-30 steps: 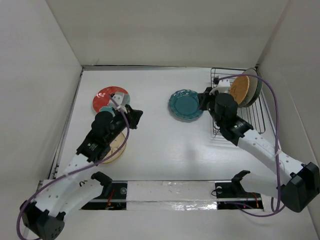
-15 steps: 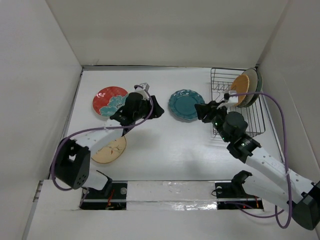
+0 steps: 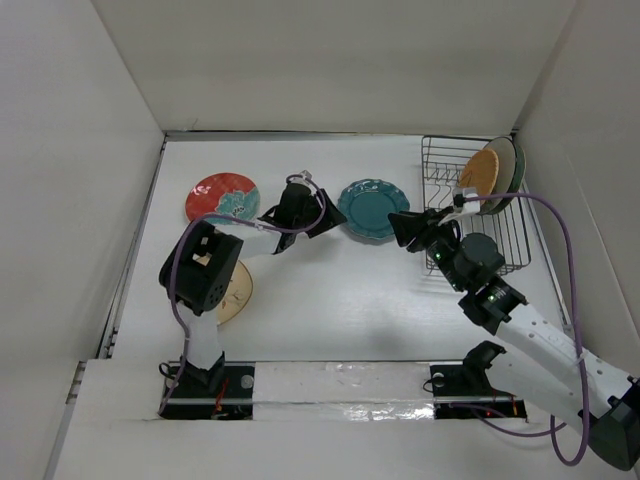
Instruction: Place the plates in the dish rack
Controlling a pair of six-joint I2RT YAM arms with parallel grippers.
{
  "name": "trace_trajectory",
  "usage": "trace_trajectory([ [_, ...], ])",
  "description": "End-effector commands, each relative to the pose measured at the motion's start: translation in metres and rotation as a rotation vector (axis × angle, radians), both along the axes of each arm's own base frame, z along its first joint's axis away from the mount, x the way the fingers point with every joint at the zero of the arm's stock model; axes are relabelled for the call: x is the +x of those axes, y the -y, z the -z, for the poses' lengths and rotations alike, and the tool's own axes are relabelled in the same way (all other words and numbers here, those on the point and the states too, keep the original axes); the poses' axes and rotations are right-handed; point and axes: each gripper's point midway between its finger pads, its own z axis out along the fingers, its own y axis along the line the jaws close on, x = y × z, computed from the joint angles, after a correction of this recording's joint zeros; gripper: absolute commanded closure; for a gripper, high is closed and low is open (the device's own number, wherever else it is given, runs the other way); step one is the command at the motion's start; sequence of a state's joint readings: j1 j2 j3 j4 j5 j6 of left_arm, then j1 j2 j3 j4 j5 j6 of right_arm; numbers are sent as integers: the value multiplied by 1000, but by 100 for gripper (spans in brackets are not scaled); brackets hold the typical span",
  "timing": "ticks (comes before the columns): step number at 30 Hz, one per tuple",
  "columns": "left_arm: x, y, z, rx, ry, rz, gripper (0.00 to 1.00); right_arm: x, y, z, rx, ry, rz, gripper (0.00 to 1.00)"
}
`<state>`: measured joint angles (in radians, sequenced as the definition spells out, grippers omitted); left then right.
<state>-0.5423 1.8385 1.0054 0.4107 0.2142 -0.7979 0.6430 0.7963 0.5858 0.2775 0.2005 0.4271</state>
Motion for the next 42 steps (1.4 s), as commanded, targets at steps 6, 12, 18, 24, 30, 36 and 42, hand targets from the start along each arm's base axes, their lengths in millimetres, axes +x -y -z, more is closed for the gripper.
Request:
trace_trajectory([
  [6,40,23,15,-62,-3,-65,50,-6,-6,-24,67,71,-39,58],
  [12,49,34,29,-121,-19,-72,53,-5,-6,-21,66,68,-36,58],
  [18,48,35,39,-194,-23,-105,65,-3,-6,-19,62,64,-27,58],
  [24,49,42,31,-276,27,-135,73,-3,-8,-16,51,55,-37,58],
  [30,54,46,23,-322,55,-161,100,-2,-9,-16,37,52,-38,59],
  [36,44,33,-18,-403,169,-147,100,2,-11,-9,9,27,-35,61],
  [42,19,1,-67,-519,264,-112,100,14,-24,1,-36,-4,-56,63],
])
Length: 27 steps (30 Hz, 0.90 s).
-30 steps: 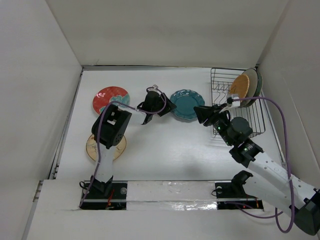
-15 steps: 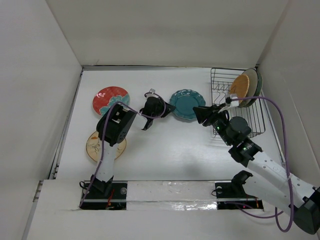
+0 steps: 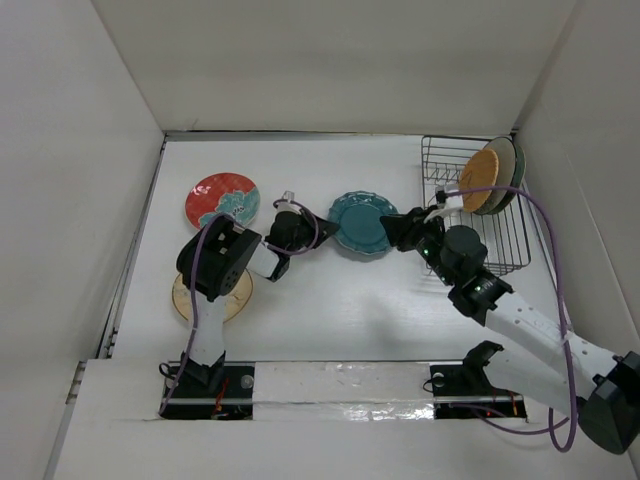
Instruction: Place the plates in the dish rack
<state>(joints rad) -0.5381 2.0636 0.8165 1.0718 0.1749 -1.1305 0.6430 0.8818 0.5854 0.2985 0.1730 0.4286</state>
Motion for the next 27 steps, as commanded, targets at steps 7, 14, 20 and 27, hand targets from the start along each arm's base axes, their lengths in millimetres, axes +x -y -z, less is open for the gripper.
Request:
trace_trajectory([
  [7,-17,-30,-129,-180,332,13,100,21,-33,-2,-19,-25,-65,81],
  [14,-28,-48,-157,-165,399,19,100,58,-19,14,-33,-94,-18,32],
  [20,-35,-72,-172,-192,430,-23,100,70,-25,34,-16,-162,-69,25],
  [27,-58,-95,-209,-186,498,-58,100,89,-21,43,-31,-199,-40,16],
])
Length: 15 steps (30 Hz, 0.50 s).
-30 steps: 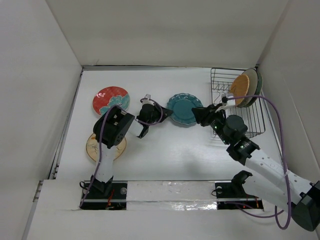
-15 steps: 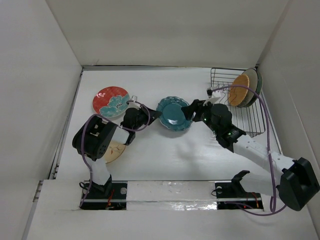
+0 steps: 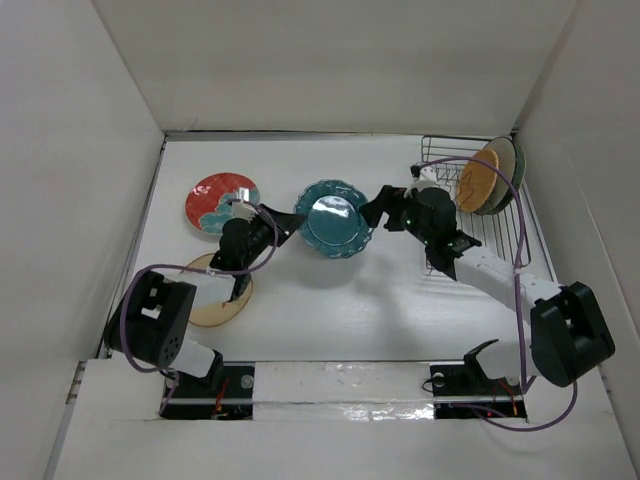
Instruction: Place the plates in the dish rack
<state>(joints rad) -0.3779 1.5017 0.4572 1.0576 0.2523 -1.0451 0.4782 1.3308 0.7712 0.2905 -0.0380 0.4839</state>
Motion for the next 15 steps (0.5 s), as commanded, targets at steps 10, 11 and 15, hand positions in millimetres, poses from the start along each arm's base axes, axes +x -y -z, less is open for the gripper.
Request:
trace_trajectory([
  [10,-33,-2,-138,-141,350,70,100,8,-24,-18,60,35,-152,10],
  [11,-35,-2,-138,-143,348,77,100,0,-32,-20,81,38,-215,10],
  [15,-42,1,-153,-143,374,108,100,-16,-46,-31,177,87,-337,21],
])
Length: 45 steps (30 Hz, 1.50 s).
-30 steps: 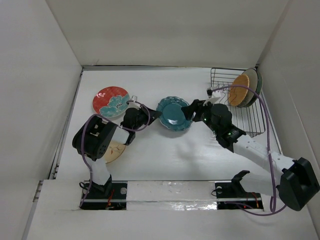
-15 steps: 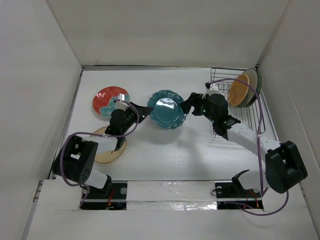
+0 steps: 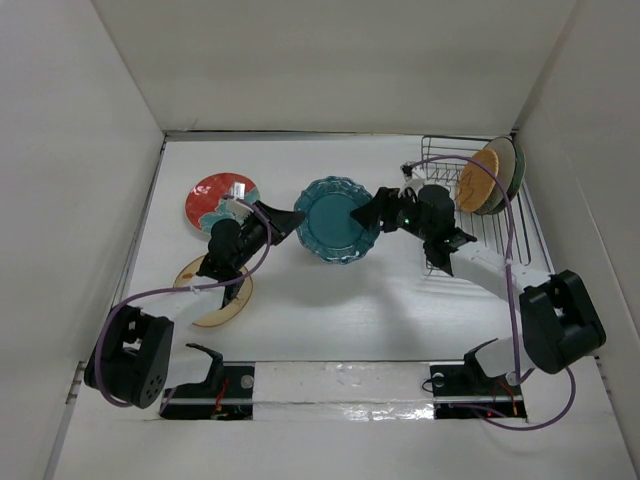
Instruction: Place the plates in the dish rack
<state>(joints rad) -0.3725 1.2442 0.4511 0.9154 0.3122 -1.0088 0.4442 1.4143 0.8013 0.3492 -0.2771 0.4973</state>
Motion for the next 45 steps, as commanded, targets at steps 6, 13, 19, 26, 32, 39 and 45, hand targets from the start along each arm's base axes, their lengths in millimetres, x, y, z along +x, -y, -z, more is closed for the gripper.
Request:
trace_trajectory([
  [6,-19,6,-105,-132,272,81,100,-33,-25,-40,246,116,-302,64],
  [13,-24,6,-119,-131,302,93,100,-58,-36,-47,328,107,-461,100],
  [19,-27,-2,-129,-106,306,65,78,-65,-27,-83,380,188,-461,100],
  [26,-23,-26,-134,49,300,-43,33,-59,1,-133,498,212,-405,100],
  [32,-17,-56,-133,159,291,-120,29,-47,23,-156,600,224,-351,100],
  [39,-55,-74,-172,343,467,-154,38,14,77,-173,464,267,-25,100],
  [45,-78,-86,-163,477,515,-192,79,54,197,-186,-37,340,677,100],
])
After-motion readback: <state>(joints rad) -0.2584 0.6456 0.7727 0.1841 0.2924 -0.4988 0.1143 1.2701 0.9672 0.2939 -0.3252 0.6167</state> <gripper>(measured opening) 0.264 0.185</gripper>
